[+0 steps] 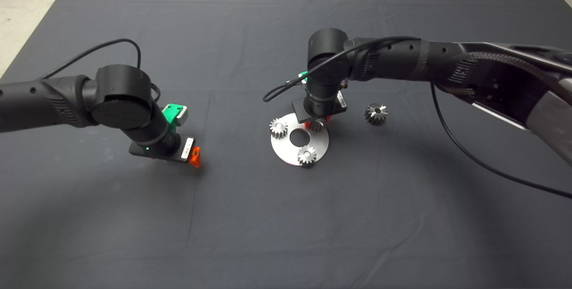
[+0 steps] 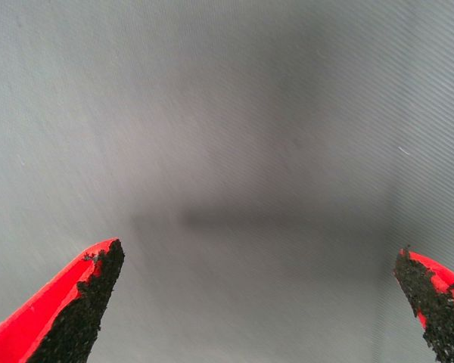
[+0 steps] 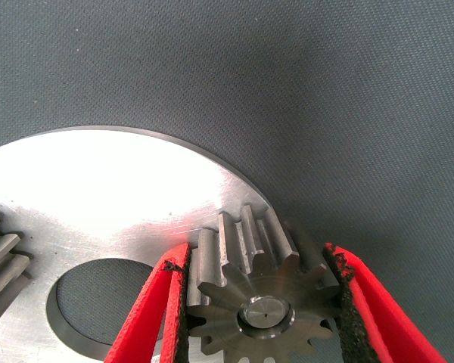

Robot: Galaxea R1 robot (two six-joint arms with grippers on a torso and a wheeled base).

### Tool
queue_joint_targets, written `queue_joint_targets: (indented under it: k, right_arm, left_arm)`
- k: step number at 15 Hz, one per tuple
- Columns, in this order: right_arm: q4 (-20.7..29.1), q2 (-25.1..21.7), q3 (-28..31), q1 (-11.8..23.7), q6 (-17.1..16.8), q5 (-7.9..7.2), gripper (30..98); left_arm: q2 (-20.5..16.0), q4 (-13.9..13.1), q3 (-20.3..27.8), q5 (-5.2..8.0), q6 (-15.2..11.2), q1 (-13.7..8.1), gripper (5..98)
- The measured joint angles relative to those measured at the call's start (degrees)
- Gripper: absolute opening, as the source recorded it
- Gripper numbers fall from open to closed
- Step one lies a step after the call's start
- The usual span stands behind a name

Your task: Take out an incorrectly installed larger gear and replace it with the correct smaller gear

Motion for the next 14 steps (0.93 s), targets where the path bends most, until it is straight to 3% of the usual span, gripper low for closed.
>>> queue_joint_targets:
  k: [2,4,11,14]
  right_arm:
    - [-0.02,-0.18,0.00,0.02,0.02,0.09,37.8]
    - [0.00,-0.33,0.00,0.07,0.02,0.44,38.0]
    - [1.07,-1.87,1.24,1.37,-0.02,2.65,42.1]
    - [2.11,-2.25,1.40,1.89,-0.02,3.38,43.6]
  left_arm:
    - [1.22,-2.34,-4.00,0.13,2.39,0.00,92.1]
    - [3.04,-3.30,-6.32,0.18,3.14,0.00,92.1]
    - [3.53,-5.38,-7.11,-0.09,3.53,-0.31,92.1]
    - [3.53,-6.80,-7.14,-0.09,3.69,-1.65,92.1]
